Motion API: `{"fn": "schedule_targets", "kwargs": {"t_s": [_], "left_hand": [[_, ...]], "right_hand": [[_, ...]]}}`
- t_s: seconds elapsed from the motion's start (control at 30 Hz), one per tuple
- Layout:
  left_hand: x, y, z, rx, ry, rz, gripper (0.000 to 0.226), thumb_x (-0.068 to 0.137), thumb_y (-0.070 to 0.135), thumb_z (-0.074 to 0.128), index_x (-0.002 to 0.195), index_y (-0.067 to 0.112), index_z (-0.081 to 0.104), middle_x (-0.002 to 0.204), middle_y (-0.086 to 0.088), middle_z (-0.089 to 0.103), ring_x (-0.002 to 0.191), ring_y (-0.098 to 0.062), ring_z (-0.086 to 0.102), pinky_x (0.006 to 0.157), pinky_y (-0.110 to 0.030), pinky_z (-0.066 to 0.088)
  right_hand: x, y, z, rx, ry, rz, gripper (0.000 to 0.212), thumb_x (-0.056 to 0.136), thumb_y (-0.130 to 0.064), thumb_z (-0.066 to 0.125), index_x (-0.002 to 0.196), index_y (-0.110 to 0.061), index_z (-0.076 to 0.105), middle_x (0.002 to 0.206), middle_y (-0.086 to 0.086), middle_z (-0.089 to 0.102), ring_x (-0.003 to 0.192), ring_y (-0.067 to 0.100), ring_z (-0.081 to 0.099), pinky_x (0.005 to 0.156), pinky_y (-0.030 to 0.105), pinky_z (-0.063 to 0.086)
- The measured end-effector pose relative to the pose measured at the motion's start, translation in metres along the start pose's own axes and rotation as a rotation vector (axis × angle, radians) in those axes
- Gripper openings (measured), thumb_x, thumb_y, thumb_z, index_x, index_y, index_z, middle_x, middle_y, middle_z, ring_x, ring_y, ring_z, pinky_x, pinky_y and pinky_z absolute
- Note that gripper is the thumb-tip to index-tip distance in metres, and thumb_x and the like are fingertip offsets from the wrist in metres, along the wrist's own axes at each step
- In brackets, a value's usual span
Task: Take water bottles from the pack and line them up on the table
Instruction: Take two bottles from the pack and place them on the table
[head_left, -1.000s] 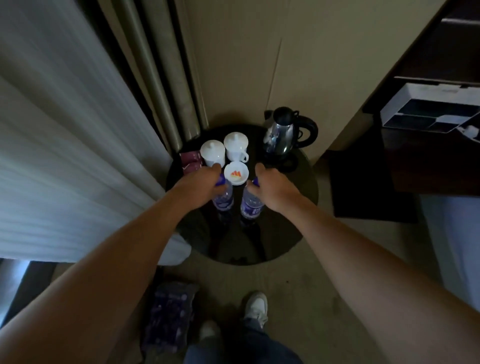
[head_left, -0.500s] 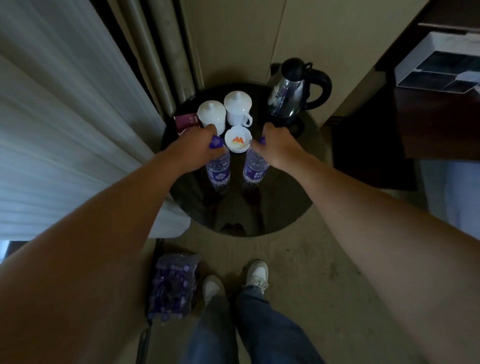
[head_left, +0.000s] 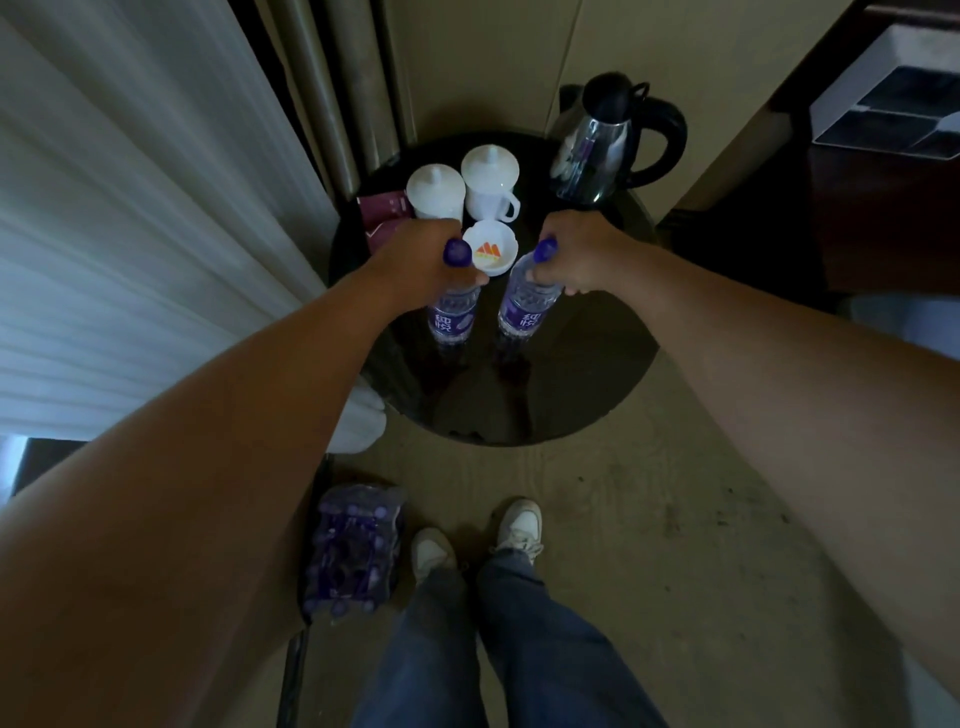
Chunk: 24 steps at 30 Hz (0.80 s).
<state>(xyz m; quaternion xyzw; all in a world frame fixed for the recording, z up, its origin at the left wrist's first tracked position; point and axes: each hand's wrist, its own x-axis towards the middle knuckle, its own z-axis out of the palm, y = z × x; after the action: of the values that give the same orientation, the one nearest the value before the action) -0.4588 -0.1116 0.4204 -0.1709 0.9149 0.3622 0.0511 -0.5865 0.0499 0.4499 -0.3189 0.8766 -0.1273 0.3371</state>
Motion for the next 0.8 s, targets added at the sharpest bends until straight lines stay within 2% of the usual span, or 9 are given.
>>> {"fn": "schedule_targets", "kwargs": {"t_s": [0.1,0.2,0.3,0.37,0.43,0.5,0.57,0.67,0.8], "left_hand": [[0.001,-0.002,0.003,0.040,0.062,-0.055,0.047,0.069,0.045,0.076,0.082,0.006,0.053,0.084,-0.013,0.060,0.079,-0.028,0.058,0.073,-0.043,0.048],[0.001,-0.005,0.011,0.079,0.099,-0.056,0.049,0.068,0.050,0.075,0.083,0.012,0.047,0.081,-0.007,0.055,0.074,-0.024,0.053,0.064,-0.036,0.042],[0.002,-0.006,0.018,0.011,-0.013,0.001,0.058,0.066,0.036,0.081,0.104,0.011,0.046,0.095,-0.007,0.056,0.089,-0.024,0.055,0.072,-0.034,0.044],[0.003,-0.010,0.020,-0.044,-0.032,0.018,0.066,0.067,0.024,0.081,0.120,0.011,0.044,0.110,-0.010,0.058,0.100,-0.025,0.055,0.081,-0.034,0.045],[0.004,-0.012,0.017,-0.103,0.002,0.012,0.052,0.067,0.021,0.080,0.110,0.013,0.051,0.101,-0.002,0.059,0.095,-0.020,0.056,0.078,-0.029,0.042],[0.006,-0.013,0.015,-0.125,-0.006,0.000,0.032,0.066,0.020,0.080,0.084,0.019,0.054,0.080,0.007,0.058,0.083,-0.017,0.058,0.067,-0.023,0.039],[0.005,-0.013,0.010,-0.127,-0.008,0.014,0.032,0.065,0.020,0.080,0.070,0.025,0.049,0.069,0.011,0.054,0.073,-0.015,0.057,0.059,-0.021,0.037],[0.006,-0.011,-0.006,-0.167,0.004,-0.013,0.030,0.062,0.025,0.083,0.071,0.021,0.055,0.070,0.006,0.059,0.069,-0.012,0.057,0.061,-0.027,0.044],[0.023,0.017,-0.062,-0.147,-0.054,0.024,0.025,0.060,0.028,0.084,0.066,0.022,0.061,0.065,0.009,0.060,0.062,-0.003,0.056,0.052,-0.018,0.042]], "right_hand": [[0.000,-0.002,0.002,-0.012,0.029,-0.002,0.036,0.084,-0.026,0.068,0.108,-0.007,0.051,0.097,0.017,0.063,0.071,0.028,0.068,0.061,0.037,0.054],[0.001,-0.002,0.007,-0.037,0.033,0.033,0.047,0.086,-0.035,0.064,0.118,-0.008,0.044,0.106,0.015,0.057,0.070,0.026,0.064,0.051,0.030,0.047],[0.001,-0.002,0.015,-0.066,0.001,0.054,0.076,0.079,-0.035,0.072,0.138,-0.017,0.028,0.124,0.015,0.048,0.098,0.034,0.061,0.069,0.040,0.054],[0.001,-0.001,0.018,-0.029,0.044,0.081,0.082,0.070,-0.022,0.080,0.138,-0.019,0.034,0.133,0.014,0.045,0.111,0.036,0.053,0.082,0.046,0.054],[0.004,-0.004,0.019,-0.007,0.101,0.132,0.074,0.065,-0.015,0.081,0.130,-0.019,0.046,0.127,0.012,0.050,0.109,0.033,0.054,0.083,0.045,0.055],[0.007,-0.008,0.021,0.055,0.131,0.157,0.063,0.065,-0.014,0.080,0.122,-0.014,0.053,0.121,0.011,0.054,0.104,0.029,0.056,0.081,0.041,0.056],[0.008,-0.013,0.024,0.148,0.157,0.156,0.055,0.069,-0.012,0.078,0.119,-0.009,0.057,0.119,0.011,0.055,0.100,0.024,0.056,0.072,0.032,0.053],[0.004,-0.020,0.015,0.160,0.144,0.135,0.055,0.066,-0.012,0.081,0.117,-0.010,0.060,0.110,0.009,0.056,0.092,0.018,0.054,0.063,0.025,0.045],[0.004,-0.051,-0.044,0.155,0.109,0.096,0.048,0.058,-0.011,0.086,0.100,-0.002,0.066,0.094,0.015,0.064,0.083,0.024,0.062,0.065,0.036,0.058]]}}
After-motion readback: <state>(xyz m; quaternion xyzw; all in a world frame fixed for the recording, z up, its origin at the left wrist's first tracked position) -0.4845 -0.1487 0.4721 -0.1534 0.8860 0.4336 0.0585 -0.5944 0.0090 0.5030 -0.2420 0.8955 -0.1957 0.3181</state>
